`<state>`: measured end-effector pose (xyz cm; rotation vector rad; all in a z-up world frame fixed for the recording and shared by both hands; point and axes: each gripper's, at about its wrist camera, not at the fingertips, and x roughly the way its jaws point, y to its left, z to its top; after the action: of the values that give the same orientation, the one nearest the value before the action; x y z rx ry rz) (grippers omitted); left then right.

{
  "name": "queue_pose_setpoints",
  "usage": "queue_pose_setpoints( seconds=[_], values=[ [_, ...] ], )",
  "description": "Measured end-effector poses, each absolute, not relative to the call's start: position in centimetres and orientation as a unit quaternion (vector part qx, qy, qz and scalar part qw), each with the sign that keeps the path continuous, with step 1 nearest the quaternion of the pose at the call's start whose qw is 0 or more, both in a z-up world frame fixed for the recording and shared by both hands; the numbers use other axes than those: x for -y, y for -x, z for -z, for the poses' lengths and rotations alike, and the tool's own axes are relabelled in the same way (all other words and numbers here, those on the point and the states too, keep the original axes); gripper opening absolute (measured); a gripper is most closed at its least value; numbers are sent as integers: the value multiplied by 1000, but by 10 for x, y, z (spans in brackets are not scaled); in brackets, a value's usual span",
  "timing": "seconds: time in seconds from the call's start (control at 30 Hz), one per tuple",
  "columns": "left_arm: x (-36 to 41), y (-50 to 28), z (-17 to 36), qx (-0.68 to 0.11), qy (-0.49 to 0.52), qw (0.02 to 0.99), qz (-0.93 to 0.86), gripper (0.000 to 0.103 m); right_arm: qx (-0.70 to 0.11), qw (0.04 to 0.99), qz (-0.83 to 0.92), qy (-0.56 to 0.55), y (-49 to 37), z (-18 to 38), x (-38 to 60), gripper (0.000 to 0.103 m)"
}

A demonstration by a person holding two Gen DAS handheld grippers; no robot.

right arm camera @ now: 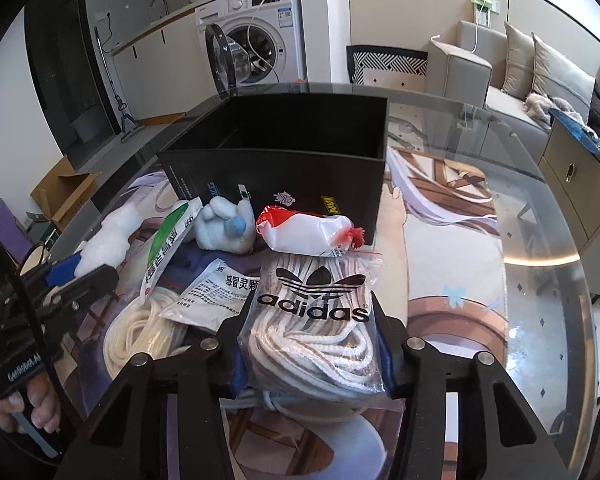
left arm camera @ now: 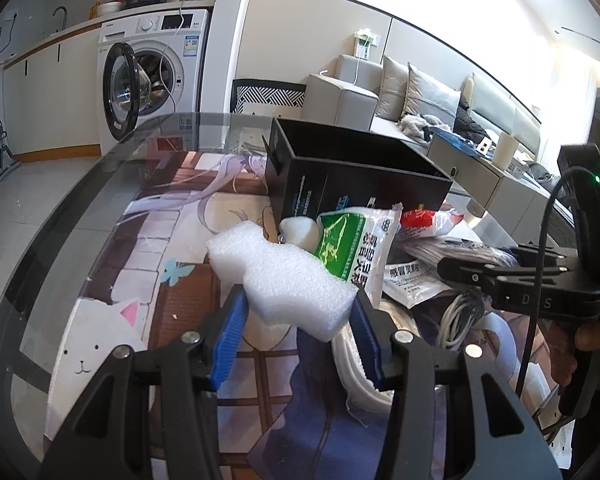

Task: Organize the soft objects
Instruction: 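Lift the foam and rope bag with both tools and carry them over the black box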

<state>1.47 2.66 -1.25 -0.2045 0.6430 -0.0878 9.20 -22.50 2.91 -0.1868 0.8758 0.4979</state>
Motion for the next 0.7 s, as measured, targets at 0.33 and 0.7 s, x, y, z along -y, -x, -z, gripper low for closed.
queue_pose_setpoints(
  seconds=[0.33,0.7],
  values=[
    [-22,-8,-7,-286,83,953,57,50,-388,884,-248,81,-68,-51,253,48],
    [-12,-13,-31,-262,50,961,76,50,-326,905,-266,60,-47,-96,265,48]
  ],
)
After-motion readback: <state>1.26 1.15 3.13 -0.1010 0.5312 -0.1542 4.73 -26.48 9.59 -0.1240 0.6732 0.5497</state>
